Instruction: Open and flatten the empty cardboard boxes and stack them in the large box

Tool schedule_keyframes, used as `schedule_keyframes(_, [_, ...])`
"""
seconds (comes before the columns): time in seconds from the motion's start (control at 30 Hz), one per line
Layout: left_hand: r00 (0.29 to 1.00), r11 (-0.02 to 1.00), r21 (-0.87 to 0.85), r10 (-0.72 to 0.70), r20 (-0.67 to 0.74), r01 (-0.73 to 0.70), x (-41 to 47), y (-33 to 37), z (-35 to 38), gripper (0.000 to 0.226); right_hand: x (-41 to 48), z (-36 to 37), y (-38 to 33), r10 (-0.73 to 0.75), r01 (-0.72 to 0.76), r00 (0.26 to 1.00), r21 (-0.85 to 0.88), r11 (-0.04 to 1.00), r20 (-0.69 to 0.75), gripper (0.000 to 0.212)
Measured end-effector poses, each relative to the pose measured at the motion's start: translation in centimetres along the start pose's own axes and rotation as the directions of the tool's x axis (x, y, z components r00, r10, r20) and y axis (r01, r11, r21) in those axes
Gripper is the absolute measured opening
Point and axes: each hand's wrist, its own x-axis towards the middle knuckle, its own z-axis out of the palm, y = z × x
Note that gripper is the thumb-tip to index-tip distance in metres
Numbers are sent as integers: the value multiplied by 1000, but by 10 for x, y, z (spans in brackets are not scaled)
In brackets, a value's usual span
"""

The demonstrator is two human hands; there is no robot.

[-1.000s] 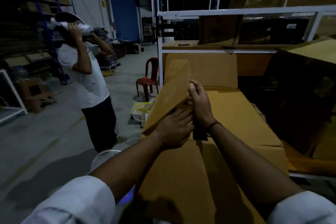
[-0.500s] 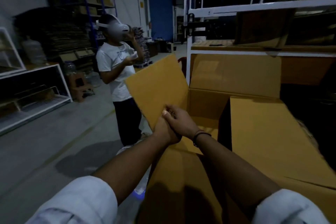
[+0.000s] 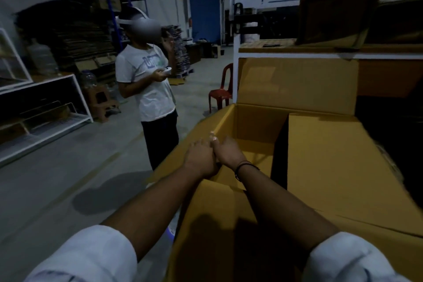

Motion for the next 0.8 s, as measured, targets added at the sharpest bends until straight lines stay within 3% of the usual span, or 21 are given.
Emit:
schedule_keyframes(0.13, [999, 1000, -6, 9, -39, -9, 3, 12, 5, 54, -1, -13, 33, 253, -231, 964, -218, 948, 78, 62])
schedule_keyframes(0.23, [996, 996, -54, 74, -46, -76, -2, 30, 0, 53, -36, -36, 45, 448, -450, 889, -363, 816, -93, 87])
schedule_keyframes(0.47, [951, 944, -130, 293, -99, -304, -19, 76, -33, 47, -106, -96, 15, 264, -375, 921, -468, 800, -287, 88])
schedule_keyframes(0.63, [891, 883, -138, 428, -153, -448, -34, 115, -43, 51, -159, -146, 17, 205, -339, 896, -311, 888, -394, 69])
schedule_keyframes(0.73, [861, 848, -167, 478, -172, -504, -48, 142, -48, 48, -187, -171, 42, 210, -406, 864, -389, 827, -457, 54])
schedule_keyframes(0.8, [844, 821, -204, 500, -194, -533, -60, 160, -48, 45, -204, -186, 62, 217, -499, 831, -515, 697, -512, 53])
